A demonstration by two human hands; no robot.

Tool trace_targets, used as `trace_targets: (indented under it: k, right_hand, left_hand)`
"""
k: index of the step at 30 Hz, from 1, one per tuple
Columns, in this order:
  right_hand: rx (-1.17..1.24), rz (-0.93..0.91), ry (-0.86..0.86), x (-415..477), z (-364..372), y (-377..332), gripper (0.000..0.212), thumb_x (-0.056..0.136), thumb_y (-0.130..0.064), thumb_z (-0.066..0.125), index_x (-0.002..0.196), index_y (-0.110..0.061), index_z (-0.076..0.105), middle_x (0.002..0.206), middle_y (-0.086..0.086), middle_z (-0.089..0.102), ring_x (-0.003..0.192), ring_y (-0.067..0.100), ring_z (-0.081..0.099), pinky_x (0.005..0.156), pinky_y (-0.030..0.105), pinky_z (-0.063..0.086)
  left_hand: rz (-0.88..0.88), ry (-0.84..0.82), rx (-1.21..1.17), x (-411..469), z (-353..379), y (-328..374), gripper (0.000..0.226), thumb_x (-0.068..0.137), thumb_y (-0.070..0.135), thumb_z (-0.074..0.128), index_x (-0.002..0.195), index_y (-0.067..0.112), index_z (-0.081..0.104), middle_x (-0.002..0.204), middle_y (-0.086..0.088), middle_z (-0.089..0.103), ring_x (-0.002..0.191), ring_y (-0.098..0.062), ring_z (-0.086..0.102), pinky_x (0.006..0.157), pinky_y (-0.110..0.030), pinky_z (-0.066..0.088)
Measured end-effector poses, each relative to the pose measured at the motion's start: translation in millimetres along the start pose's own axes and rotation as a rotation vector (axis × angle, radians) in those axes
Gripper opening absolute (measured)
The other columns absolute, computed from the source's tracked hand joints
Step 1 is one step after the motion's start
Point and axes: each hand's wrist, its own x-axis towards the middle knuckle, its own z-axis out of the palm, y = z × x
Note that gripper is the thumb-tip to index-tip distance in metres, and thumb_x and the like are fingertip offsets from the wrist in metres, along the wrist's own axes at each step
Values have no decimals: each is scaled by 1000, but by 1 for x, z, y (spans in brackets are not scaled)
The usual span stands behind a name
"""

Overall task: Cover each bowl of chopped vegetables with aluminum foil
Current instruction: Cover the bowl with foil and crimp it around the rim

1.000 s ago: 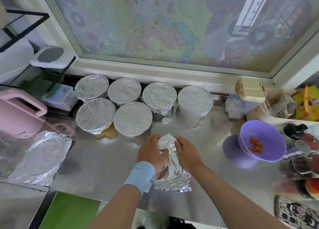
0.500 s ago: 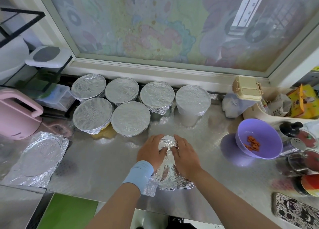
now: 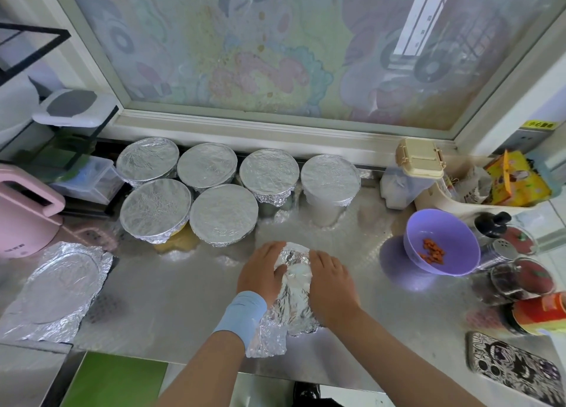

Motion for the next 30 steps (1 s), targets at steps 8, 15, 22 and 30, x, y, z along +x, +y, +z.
trace_targets:
  k: [8,15,22,30]
  right_hand:
    - [588,271,-9,-2,18,-5,60,101,-21,39,155,-19,14,154,0,27,132,27,40,107,35,34]
    - [761,243,7,-2,21,3,54,100,-24,45,150,-29,28,152,-7,38,135,16,40,115,36,30]
    - [361,240,144,-13,24,-11,56,100,-23,38,153,-14,21,154,4,31,140,24,32,114,36,27]
    - [548,431,128,0,32,-14,37,99,-34,40,134,-20,42,131,-1,51,121,23,48,98,38,41]
  left_hand:
    - [-161,21,-50,0,5,5,44,98,25,50,140,33,40,143,12,39,126,-14,45,95,-34,44]
    - [-146,-76,47,3,-6,4,54,96,27,50,145,32,29,150,6,37,130,-24,45,106,-41,39]
    - [214,-118,156,8,-4,6,65,93,7,47,151,30,27,154,13,27,141,-12,26,114,-30,31]
    - [-5,-56,65,-1,3,9,45,92,27,49,136,30,41,131,10,44,115,-15,50,91,-32,47]
